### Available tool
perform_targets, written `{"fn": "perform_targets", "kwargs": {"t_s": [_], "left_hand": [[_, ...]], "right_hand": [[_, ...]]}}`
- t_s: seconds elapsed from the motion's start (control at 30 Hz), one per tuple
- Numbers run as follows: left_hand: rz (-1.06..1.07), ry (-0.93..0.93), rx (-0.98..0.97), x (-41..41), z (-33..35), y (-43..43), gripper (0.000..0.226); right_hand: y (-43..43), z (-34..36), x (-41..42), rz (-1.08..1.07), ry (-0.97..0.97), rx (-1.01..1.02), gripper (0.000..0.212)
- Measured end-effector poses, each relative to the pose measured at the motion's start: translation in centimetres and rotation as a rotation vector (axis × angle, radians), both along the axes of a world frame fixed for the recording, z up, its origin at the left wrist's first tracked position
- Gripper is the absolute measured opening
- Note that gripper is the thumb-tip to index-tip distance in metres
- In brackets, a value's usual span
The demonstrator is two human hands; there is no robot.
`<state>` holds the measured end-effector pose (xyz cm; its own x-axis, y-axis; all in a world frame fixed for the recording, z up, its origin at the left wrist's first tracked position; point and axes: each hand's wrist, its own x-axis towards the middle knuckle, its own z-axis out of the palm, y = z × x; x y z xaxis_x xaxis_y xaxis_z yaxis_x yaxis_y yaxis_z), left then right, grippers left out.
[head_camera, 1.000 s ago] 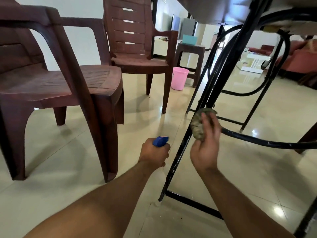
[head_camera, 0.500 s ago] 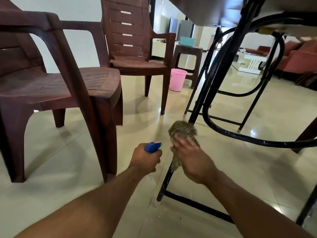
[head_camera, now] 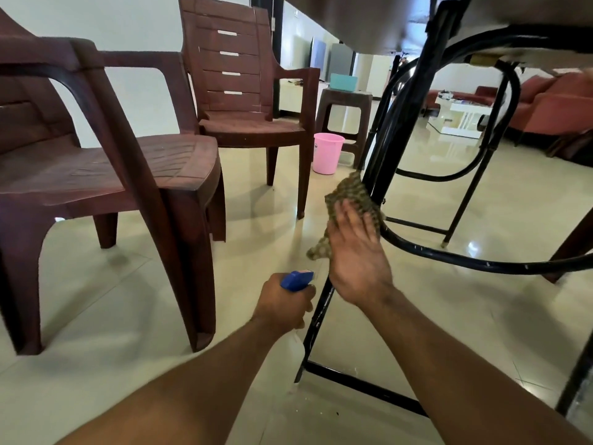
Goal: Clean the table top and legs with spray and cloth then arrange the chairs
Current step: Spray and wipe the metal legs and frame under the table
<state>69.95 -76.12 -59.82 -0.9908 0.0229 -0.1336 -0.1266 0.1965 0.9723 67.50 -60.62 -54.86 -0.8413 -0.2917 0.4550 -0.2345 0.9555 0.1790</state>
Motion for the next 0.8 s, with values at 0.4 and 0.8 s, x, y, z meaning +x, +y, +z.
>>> {"fn": "perform_targets", "kwargs": {"t_s": [0.4,0.8], "left_hand": [[0.041,0.001,-0.017,-0.1,-1.4,-1.5,0.003],[-0.082,-0.092,-0.219,1.8,-6.4,-3.4,0.012]], "right_hand": [[2.2,-1.6,0.3,0.118,0.018,-0.046,0.069],[0.7,-14.5,5.0,0.102,-0.222,-0.087,0.068]]}}
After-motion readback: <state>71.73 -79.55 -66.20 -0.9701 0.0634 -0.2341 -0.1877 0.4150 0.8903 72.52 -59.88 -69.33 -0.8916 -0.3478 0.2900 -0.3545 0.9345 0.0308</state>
